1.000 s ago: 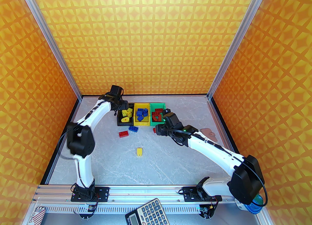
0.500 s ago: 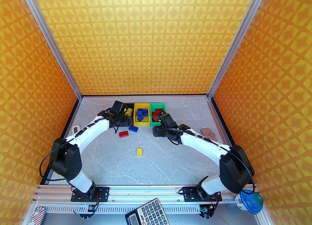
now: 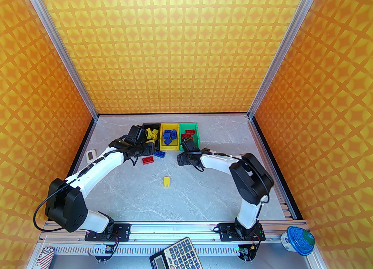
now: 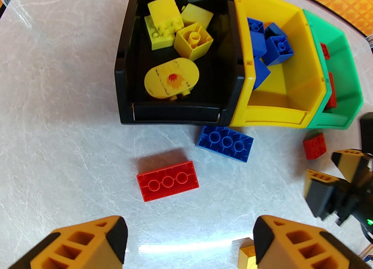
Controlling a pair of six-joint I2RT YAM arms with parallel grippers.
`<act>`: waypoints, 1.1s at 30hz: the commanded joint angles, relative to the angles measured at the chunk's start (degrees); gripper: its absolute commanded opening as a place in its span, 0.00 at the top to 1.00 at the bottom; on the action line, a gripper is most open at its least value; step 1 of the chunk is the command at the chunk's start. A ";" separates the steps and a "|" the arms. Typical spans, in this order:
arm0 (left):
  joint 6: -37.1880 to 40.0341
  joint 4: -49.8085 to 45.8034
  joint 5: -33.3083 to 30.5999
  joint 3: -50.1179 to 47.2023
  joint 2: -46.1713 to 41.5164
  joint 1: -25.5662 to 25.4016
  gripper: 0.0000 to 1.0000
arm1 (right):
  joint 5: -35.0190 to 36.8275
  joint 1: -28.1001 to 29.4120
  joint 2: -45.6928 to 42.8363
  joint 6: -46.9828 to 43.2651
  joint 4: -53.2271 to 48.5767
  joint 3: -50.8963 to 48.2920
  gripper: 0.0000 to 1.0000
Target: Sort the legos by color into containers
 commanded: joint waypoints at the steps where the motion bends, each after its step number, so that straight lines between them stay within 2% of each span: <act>1: -0.39 0.00 0.30 -0.77 -1.53 -0.22 0.24 | 1.97 -0.22 2.32 -1.22 2.07 2.92 0.21; 8: -0.26 -0.53 -0.04 -1.27 -2.50 -0.24 0.24 | 1.66 -0.57 5.60 -1.09 0.59 5.42 0.19; 14: -0.27 -0.54 -0.05 -1.34 -2.98 -0.21 0.24 | -8.25 -0.14 3.41 -2.34 4.75 1.73 0.22; 23: -0.25 -0.33 -0.05 -1.12 -2.34 -0.22 0.24 | -18.89 6.21 -2.47 -3.88 7.36 -2.87 0.28; 26: -0.04 -0.27 -0.04 -1.12 -2.33 -0.21 0.24 | -18.11 6.72 -5.00 -2.37 7.81 -3.69 0.28; 30: 0.16 -0.44 0.02 -1.08 -2.33 -0.23 0.24 | -8.18 6.63 -5.90 -1.78 1.43 -0.12 0.27; 33: 0.18 -0.53 -0.06 -1.07 -2.46 -0.22 0.24 | -3.72 6.46 -5.03 -2.08 -2.67 3.17 0.26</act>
